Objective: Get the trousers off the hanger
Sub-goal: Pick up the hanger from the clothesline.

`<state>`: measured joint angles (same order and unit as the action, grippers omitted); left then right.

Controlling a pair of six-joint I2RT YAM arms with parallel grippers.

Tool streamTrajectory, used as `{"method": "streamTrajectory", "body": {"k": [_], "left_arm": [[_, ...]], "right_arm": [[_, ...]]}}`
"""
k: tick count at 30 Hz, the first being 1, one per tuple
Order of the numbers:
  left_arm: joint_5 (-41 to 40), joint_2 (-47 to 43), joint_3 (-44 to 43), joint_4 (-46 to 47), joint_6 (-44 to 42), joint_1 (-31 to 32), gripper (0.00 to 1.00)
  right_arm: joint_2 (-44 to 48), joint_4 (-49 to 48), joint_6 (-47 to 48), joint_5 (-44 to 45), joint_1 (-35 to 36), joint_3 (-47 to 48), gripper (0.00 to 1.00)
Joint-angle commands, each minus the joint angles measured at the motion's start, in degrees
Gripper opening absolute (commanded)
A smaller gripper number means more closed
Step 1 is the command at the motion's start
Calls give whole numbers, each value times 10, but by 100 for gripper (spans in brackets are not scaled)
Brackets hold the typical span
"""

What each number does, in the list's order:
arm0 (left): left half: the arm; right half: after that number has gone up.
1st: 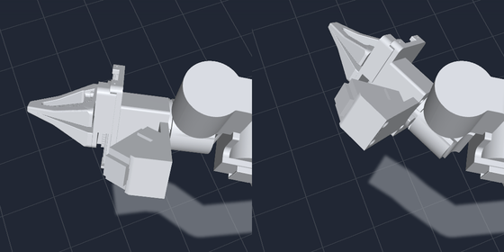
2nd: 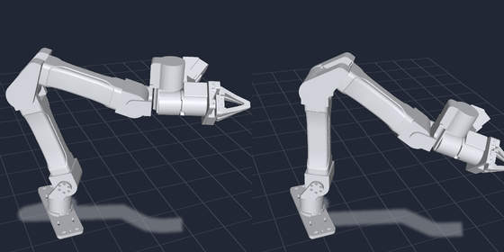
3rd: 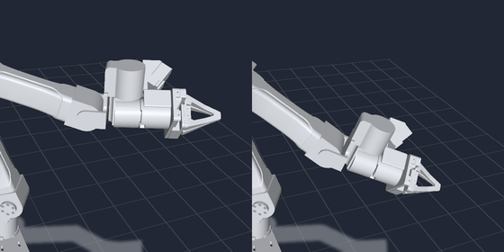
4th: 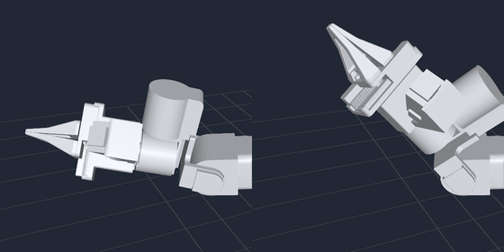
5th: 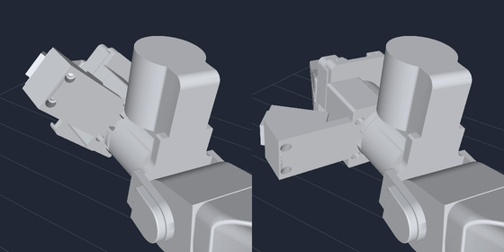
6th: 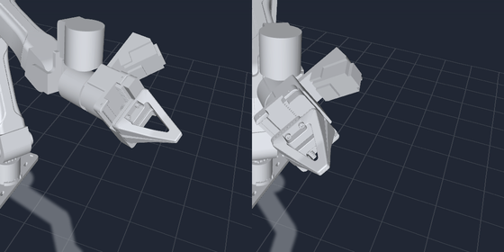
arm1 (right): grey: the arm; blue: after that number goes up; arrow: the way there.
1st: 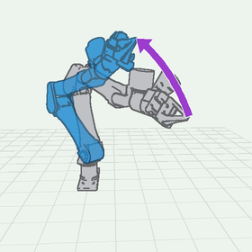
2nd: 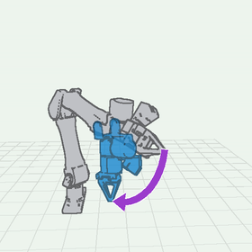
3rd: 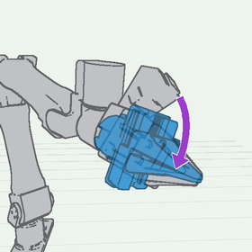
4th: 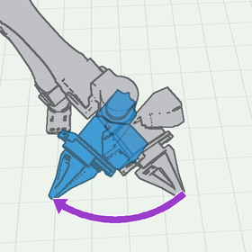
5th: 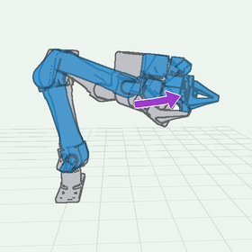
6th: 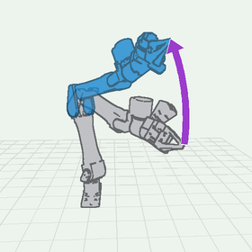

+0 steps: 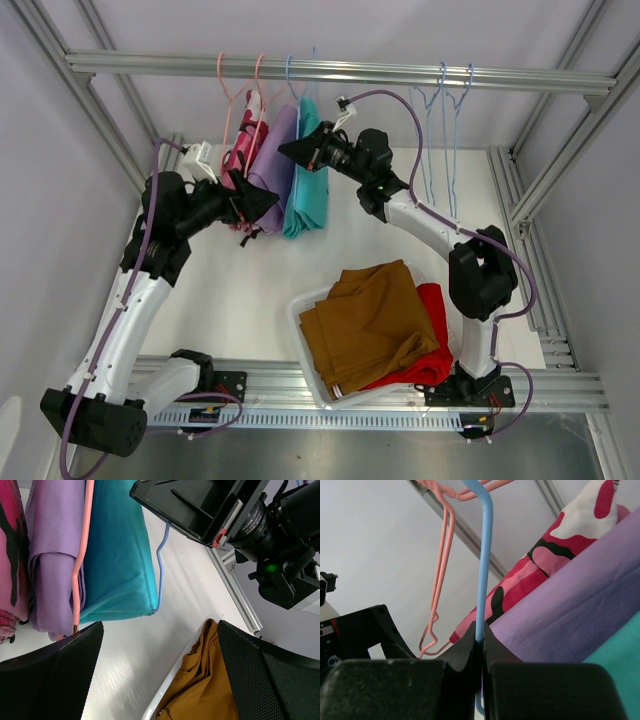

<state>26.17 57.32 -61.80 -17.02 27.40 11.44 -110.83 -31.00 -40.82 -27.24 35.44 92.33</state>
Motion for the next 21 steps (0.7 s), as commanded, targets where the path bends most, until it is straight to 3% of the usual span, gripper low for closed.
{"method": "streamTrajectory", "body": {"k": [1,11,21], "left_arm": [[14,-2,-7,16,0,-9,99],[21,1,-4,21,5,-9,99],[18,1,-4,19,3,-9,99]], "right_arm": [[13,-30,13,-4,2,11,0],[61,-50,16,18,24,-42,0],[98,-3,53,40,51,5,0]]}}
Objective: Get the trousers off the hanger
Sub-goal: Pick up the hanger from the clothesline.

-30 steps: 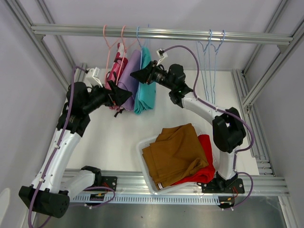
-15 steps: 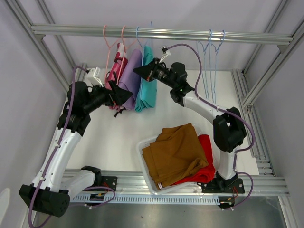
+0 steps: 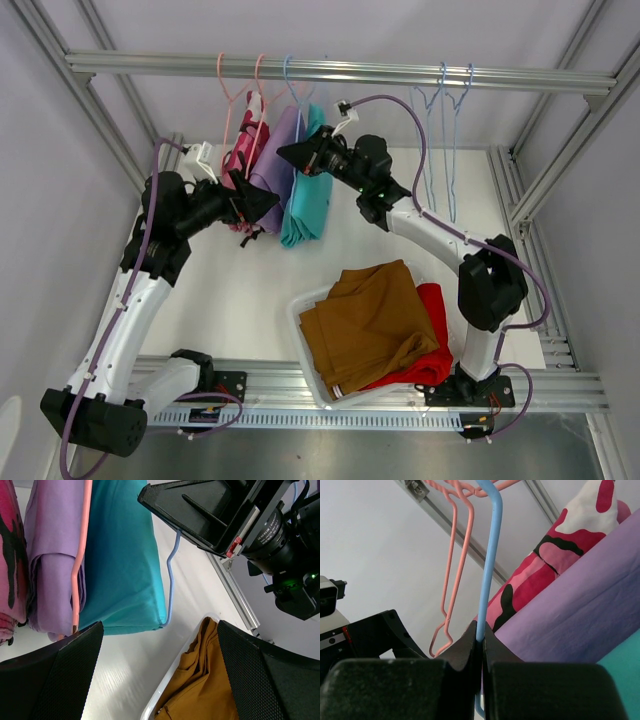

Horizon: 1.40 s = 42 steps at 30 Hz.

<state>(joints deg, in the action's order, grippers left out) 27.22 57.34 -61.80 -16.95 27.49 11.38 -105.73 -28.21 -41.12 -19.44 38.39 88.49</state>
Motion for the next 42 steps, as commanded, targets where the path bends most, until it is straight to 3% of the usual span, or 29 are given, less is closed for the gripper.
{"method": "streamTrajectory", "body": {"k": [1,13,21,30,42], "left_arm": [[6,-1,-3,18,2,-8,100],[7,7,-3,18,1,-8,100],[3,9,-2,18,-2,-8,99],[3,15,-2,18,-3,-8,99],[5,22,-1,20,-2,0,99]], "right_arm": [[48,-24,66,-37,21,49,0],[28,85,101,-31,12,193,0],[67,171,143,7,12,189,0],[212,235,173,99,22,64,0],[411,308,173,193,31,-232,0]]}}
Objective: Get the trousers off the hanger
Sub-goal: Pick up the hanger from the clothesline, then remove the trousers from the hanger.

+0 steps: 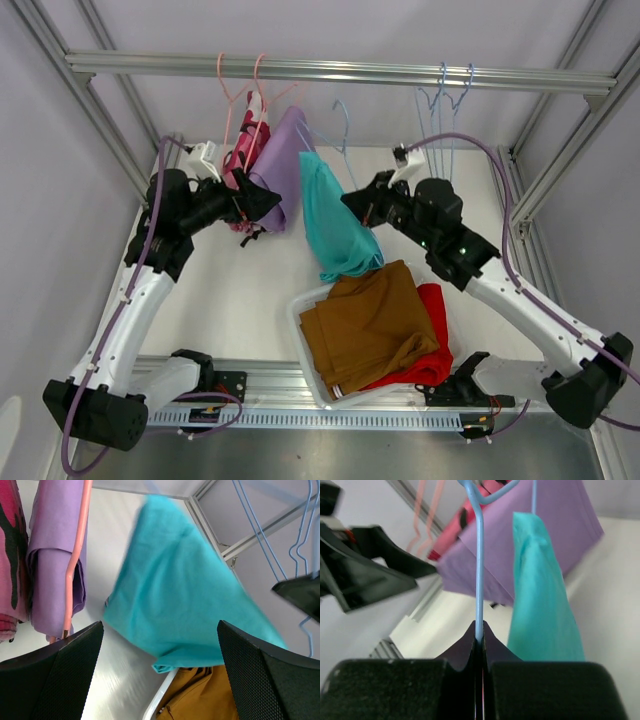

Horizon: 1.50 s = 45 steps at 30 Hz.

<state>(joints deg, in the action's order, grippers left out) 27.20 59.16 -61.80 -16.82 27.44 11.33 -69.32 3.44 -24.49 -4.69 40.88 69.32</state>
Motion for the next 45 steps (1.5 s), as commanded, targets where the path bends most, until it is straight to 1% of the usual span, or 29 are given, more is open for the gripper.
{"method": "streamTrajectory", "body": {"k": [1,2,7,9,10,13,15,16,17,19,20,22,23,27,29,30,32,33,34,36,39,43,45], "left_arm": [[4,7,1,19,-3,4,99],[3,8,-1,17,-5,10,99],[-10,5,-11,4,-31,40,99],[-42,-2,-15,-4,-45,70,100],[-55,-4,-16,-13,-59,83,99],[-85,-8,-28,-31,-74,126,99],[-108,-18,-31,-39,-84,163,99],[-140,-21,-32,-49,-98,179,99],[-158,-25,-37,-54,-106,214,99],[-196,-33,-40,-64,-127,254,99],[-229,-36,-40,-68,-134,295,99],[-268,-45,-31,-66,-149,334,99],[-323,-48,-21,-61,-152,366,99],[-427,-32,5,-41,-168,423,99],[-470,-2,14,-32,-178,455,99],[-514,9,18,-25,-181,466,99],[-553,35,26,-12,-192,497,99],[-595,40,33,-1,-194,506,99],[-615,46,39,26,-195,515,99],[-658,62,62,49,-192,529,100],[-691,84,73,79,-172,534,100],[-731,92,100,137,-186,542,99],[-736,89,119,186,-197,551,99]], "right_arm": [[61,-5,2,66,7,-58,0],[86,-5,0,70,8,-87,0],[146,-13,-21,139,26,-147,0],[168,-28,-32,145,30,-176,0],[172,-57,-34,144,31,-182,0],[170,-75,-28,143,35,-183,0],[163,-89,-23,144,41,-184,0],[160,-92,-21,142,43,-182,0],[158,-93,-20,141,44,-180,0],[149,-101,-18,140,49,-177,0],[147,-100,-18,139,51,-170,0],[140,-96,-17,136,55,-161,0],[139,-85,-18,146,58,-150,0],[144,-68,-32,166,61,-127,0],[142,-64,-43,167,60,-118,0],[140,-62,-49,170,60,-107,0],[134,-66,-68,171,61,-100,0],[132,-66,-73,173,61,-97,0],[128,-64,-83,181,61,-90,0],[124,-65,-91,187,61,-87,0],[124,-80,-99,188,61,-99,0],[126,-96,-100,186,61,-117,0],[128,-102,-103,183,61,-127,0]]}}
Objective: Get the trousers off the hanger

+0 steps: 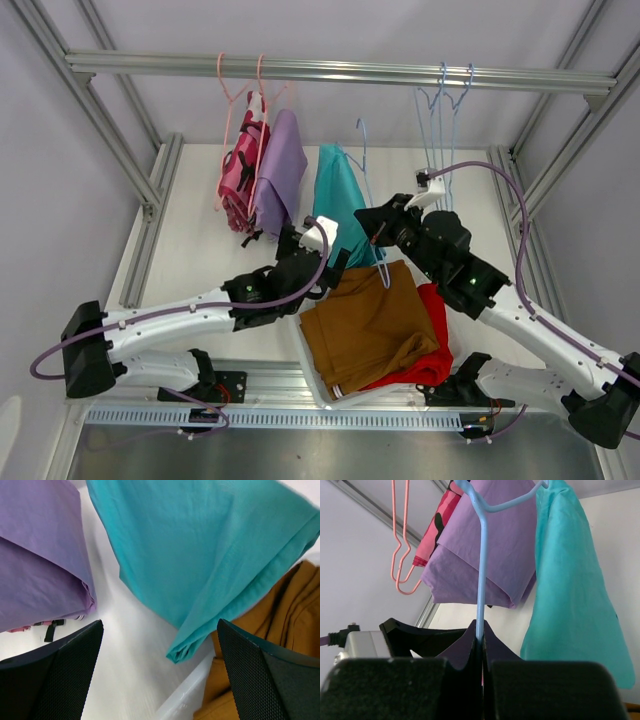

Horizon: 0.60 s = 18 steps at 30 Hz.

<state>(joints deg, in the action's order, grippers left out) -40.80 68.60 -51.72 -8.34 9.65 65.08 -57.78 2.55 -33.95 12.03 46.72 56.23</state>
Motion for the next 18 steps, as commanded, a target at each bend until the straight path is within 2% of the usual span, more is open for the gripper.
{"method": "streamTrajectory", "body": {"k": [1,5,9,18], "left_arm": [[-57,-5,22,115,-24,17,99],[-61,5,38,146,1,29,100],[-26,13,63,212,1,45,99],[-23,98,47,249,0,68,99]], "right_arm": [[13,-95,-10,14,2,1,0],[11,-96,-23,12,2,-4,0],[7,-95,-33,12,2,-4,0],[19,-85,-41,-3,-9,-9,0]]}}
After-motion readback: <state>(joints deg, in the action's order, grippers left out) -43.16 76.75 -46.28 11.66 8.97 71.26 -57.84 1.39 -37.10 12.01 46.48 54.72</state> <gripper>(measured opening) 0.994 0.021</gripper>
